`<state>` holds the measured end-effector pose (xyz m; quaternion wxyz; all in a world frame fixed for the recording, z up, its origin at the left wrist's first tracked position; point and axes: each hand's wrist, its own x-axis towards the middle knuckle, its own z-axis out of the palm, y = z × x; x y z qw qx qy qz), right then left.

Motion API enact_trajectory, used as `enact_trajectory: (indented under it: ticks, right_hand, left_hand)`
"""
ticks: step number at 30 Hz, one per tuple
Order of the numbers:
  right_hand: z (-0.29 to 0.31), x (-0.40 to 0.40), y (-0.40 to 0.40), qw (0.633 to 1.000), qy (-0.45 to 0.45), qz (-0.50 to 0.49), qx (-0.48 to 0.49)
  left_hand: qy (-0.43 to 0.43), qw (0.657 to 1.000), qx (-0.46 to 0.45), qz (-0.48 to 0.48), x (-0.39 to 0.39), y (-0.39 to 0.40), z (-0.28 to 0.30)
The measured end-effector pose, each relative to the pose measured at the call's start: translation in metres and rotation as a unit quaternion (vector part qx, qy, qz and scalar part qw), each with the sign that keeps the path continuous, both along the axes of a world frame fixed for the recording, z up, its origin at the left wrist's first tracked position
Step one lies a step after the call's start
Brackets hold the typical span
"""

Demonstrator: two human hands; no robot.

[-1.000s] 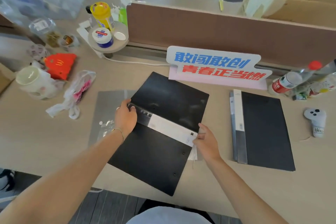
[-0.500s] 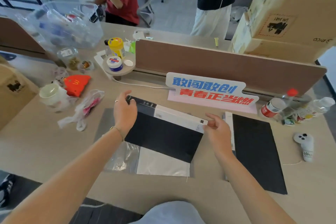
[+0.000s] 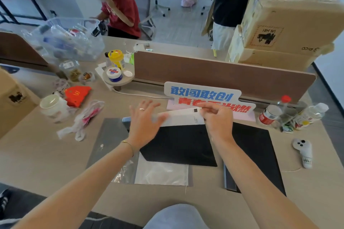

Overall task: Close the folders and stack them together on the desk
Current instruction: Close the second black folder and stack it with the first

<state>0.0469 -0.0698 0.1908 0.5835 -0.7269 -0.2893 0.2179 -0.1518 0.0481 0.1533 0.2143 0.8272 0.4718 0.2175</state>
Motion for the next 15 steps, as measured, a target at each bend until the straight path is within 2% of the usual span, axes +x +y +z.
enact_trajectory:
  ticks: [2, 3, 9, 15]
  right_hand:
    - [0.001, 0.000, 0.003, 1.000, -0.006, 0.014, 0.000]
    - [0.003, 0.000, 0.004, 1.000, -0.011, 0.018, 0.001]
    - [0.015, 0.004, 0.003, 0.998, -0.049, 0.049, 0.007]
    - [0.017, 0.010, -0.002, 0.989, -0.146, 0.025, 0.020]
  left_hand:
    - [0.027, 0.995, 0.008, -0.093, 0.011, -0.013, 0.005]
    - [0.027, 0.994, 0.002, -0.108, 0.016, -0.018, 0.006]
    - [0.003, 0.996, -0.027, -0.080, 0.031, -0.025, 0.009]
    - [-0.029, 0.997, -0.040, -0.057, 0.037, -0.020, 0.013]
